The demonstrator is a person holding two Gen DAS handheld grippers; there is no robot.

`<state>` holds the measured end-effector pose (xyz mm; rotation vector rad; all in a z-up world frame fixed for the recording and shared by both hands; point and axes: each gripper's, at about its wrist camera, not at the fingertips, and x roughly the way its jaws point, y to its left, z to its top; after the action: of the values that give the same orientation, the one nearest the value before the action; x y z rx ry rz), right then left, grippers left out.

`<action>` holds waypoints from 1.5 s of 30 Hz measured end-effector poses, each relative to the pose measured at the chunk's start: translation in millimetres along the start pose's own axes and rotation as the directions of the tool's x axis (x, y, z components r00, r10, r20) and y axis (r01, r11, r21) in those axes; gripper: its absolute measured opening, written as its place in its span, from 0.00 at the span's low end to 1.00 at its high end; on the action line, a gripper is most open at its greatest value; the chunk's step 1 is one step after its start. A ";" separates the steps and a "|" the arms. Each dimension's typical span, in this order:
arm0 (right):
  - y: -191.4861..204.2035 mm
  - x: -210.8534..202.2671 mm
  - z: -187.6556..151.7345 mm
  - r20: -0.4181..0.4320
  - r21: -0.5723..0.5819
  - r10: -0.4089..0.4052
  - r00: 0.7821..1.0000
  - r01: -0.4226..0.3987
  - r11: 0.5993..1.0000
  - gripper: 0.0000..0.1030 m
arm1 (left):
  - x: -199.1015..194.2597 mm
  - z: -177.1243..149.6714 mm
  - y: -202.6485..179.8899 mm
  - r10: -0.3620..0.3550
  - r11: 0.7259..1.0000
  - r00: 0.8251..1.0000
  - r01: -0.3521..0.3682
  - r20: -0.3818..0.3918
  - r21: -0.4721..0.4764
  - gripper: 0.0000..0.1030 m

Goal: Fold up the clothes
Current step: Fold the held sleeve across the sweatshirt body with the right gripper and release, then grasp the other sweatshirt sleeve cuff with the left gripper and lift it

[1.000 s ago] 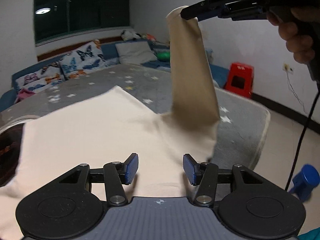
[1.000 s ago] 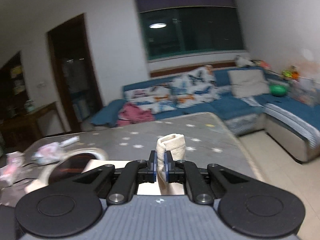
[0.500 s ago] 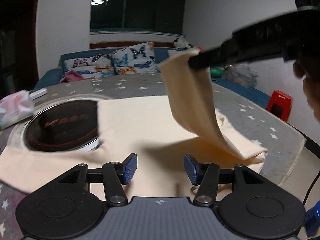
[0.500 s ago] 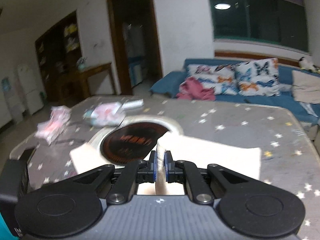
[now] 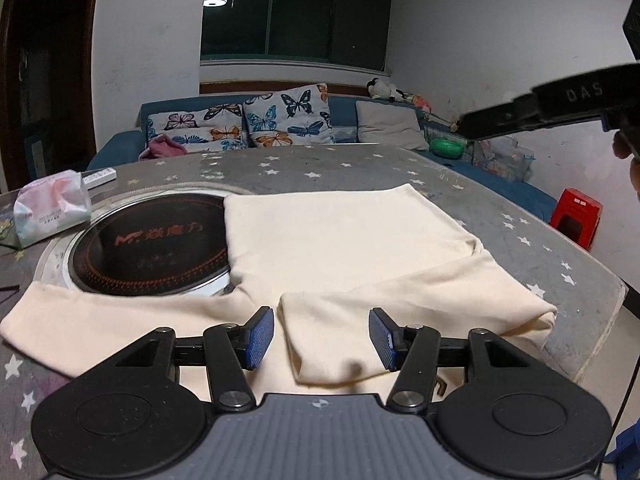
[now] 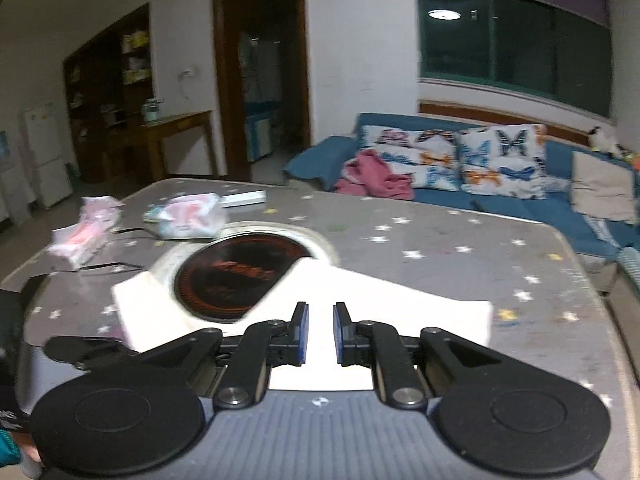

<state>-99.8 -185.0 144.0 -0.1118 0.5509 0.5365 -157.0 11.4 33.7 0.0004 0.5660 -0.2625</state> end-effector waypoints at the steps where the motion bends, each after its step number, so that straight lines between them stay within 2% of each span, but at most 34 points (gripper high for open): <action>1: -6.6 -1.9 0.0 -0.007 -0.003 -0.018 1.000 0.018 1.000 0.11 | 1.8 1.0 -0.3 -0.001 1.000 1.000 0.001 -0.003 -0.004 0.53; 7: -41.9 1.2 -14.8 -0.103 -0.035 -0.127 0.987 0.124 0.992 0.13 | 9.4 1.0 -4.7 -0.001 1.000 1.000 0.001 -0.018 -0.003 0.49; 12: -39.8 20.9 -45.2 -0.196 -0.062 -0.096 0.976 0.085 0.994 0.13 | 13.3 2.2 -8.7 -0.005 1.000 1.000 0.005 -0.022 0.008 0.47; 18: -30.1 52.4 -71.6 -0.245 -0.073 -0.066 0.967 0.050 0.996 0.13 | 20.2 2.3 -7.0 0.005 1.000 0.999 -0.005 -0.032 0.014 0.47; 23: -29.2 63.7 -87.4 -0.263 -0.160 -0.149 0.953 0.110 0.981 0.12 | 20.9 0.8 9.3 0.030 0.999 0.998 -0.031 -0.047 -0.023 0.47; 26: -34.5 55.0 -86.6 -0.252 -0.160 -0.122 0.960 0.083 0.984 0.14 | 16.6 1.2 19.4 0.045 0.998 0.998 -0.047 -0.039 -0.037 0.48; 32: -40.2 53.8 -79.4 -0.224 -0.271 -0.079 0.971 0.016 0.962 0.31 | 14.0 3.0 42.4 0.083 0.991 0.996 -0.087 -0.039 -0.098 0.48; 34: -43.2 57.8 -78.9 -0.243 -0.282 -0.048 0.969 -0.023 0.959 0.31 | 15.0 1.5 47.7 0.088 0.989 0.995 -0.093 -0.051 -0.112 0.49; 37: -47.7 63.8 -78.0 -0.272 -0.296 -0.002 0.962 -0.082 0.952 0.29 | 17.5 -2.3 51.0 0.099 0.988 0.993 -0.107 -0.071 -0.113 0.49; 38: -49.2 65.8 -77.7 -0.282 -0.300 0.013 0.959 -0.101 0.948 0.24 | 18.5 -3.6 51.8 0.101 0.987 0.992 -0.110 -0.078 -0.115 0.49; 39: -50.8 67.8 -77.4 -0.292 -0.305 0.028 0.956 -0.120 0.945 0.10 | 19.5 -4.9 52.7 0.103 0.987 0.991 -0.113 -0.084 -0.117 0.48; 40: -52.3 68.7 -77.1 -0.300 -0.307 0.038 0.953 -0.135 0.942 0.07 | 19.5 -5.8 52.5 0.105 0.987 0.991 -0.114 -0.083 -0.113 0.48; 45: -62.6 55.8 -76.1 -0.296 -0.281 0.025 0.955 -0.112 0.953 0.04 | 20.4 -8.5 50.9 0.117 0.988 0.990 -0.124 -0.079 -0.089 0.48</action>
<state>-63.2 -231.8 47.6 -0.4630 0.7599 0.6751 -132.5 56.2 12.0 -0.0469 0.6485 -0.1180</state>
